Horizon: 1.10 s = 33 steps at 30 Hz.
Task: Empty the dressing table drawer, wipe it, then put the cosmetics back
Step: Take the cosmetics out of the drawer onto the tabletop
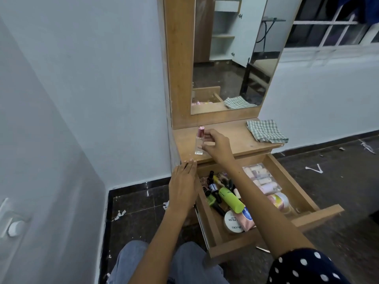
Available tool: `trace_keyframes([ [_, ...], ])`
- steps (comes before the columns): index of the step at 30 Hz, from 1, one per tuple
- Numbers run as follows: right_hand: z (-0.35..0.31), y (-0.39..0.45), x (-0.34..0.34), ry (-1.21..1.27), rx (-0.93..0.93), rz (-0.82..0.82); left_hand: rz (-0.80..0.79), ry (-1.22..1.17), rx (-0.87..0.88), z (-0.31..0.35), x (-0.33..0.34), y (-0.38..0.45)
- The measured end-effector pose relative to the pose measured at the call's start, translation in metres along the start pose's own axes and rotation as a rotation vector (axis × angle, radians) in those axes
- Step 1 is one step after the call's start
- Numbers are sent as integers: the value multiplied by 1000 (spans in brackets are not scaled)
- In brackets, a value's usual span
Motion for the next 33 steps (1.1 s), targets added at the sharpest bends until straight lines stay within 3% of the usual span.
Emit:
trace_keyframes([
  [12,27,45,32,137,156,66,35,18,31,3,-13,7],
  [18,36,57,40,63,196,33,49,35,42,6,-17,6],
  [24,26,7,-11,-39,136,8,60,50,43,8,-17,3],
  [28,27,-55,-38,-150,82,-161,38,36,29,6,-9,1],
  [33,45,-105,-65,-447,88,-224,35,17,13,4,-6,1],
])
Point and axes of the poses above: each hand's wrist, its own y-axis towards the middle knuckle, its own x-axis out of the palm, z = x × y, the point moved 10 cm from there along y, towards the middle knuckle, and after that the axes turned 9 degrees about y, right-handed, at the moved point
